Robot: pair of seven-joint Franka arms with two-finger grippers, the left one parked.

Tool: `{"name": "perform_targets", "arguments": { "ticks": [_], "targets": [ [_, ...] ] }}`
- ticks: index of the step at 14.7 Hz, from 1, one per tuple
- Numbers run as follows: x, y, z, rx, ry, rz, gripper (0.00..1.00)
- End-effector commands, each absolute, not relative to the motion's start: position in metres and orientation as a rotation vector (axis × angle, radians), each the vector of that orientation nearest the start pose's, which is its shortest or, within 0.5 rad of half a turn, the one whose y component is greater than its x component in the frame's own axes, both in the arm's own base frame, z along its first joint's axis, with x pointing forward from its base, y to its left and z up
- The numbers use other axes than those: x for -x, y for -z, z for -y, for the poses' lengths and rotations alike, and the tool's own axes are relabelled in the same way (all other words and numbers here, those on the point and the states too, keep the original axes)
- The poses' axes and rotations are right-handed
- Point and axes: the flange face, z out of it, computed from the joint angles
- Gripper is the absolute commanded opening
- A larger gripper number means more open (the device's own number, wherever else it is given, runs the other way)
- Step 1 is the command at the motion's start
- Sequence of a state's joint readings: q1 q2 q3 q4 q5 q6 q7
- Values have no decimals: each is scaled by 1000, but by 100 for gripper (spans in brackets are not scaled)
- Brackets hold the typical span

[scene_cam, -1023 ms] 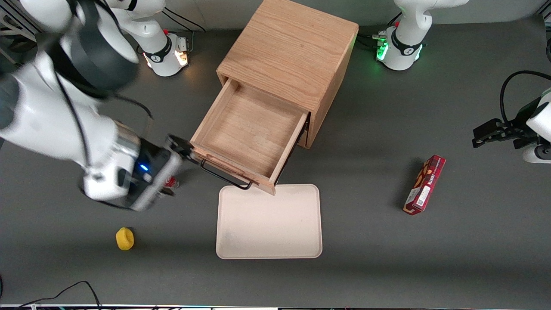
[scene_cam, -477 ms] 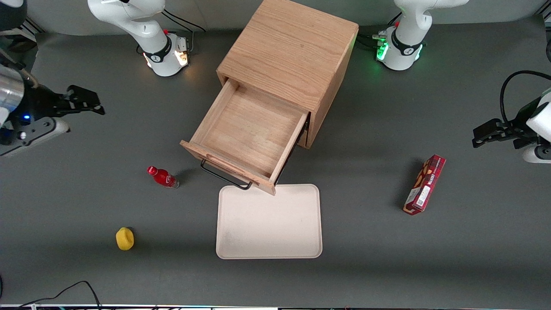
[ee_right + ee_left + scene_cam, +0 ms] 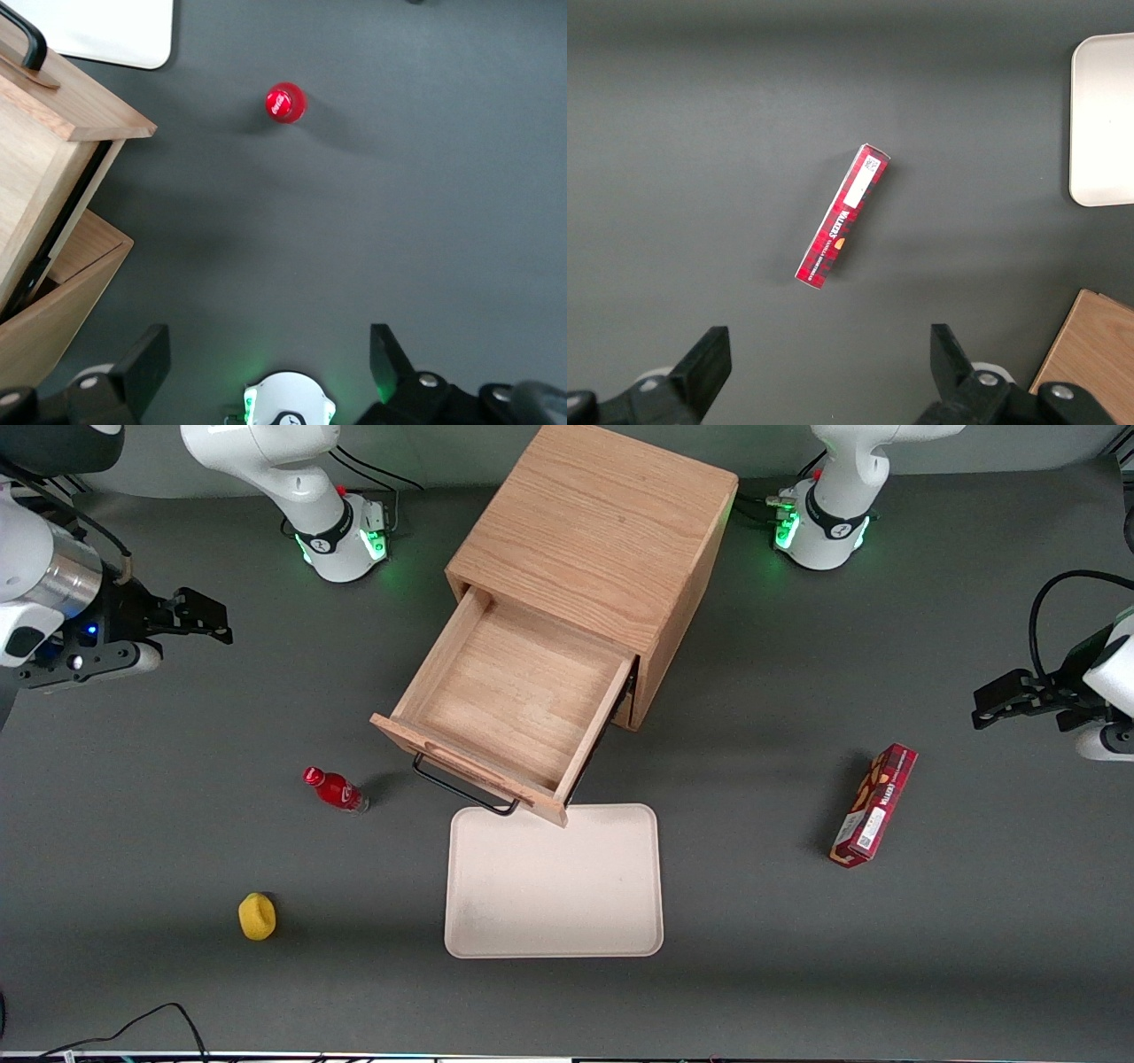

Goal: Open upper drawer

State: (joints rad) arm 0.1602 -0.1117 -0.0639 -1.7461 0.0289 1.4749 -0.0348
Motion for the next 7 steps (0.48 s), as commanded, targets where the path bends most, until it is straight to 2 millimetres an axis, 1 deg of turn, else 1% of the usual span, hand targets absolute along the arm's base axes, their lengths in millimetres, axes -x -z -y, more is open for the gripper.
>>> {"name": "perform_targets", "arguments": {
  "ticks": [1,3,7],
  "targets": [
    [-495,-591,-47,3136,-216,-93,100],
    [-497,-588,-47,3139,-228,-140,100],
    [-504,-583,-44,3166,-236,-146,100]
  ]
}}
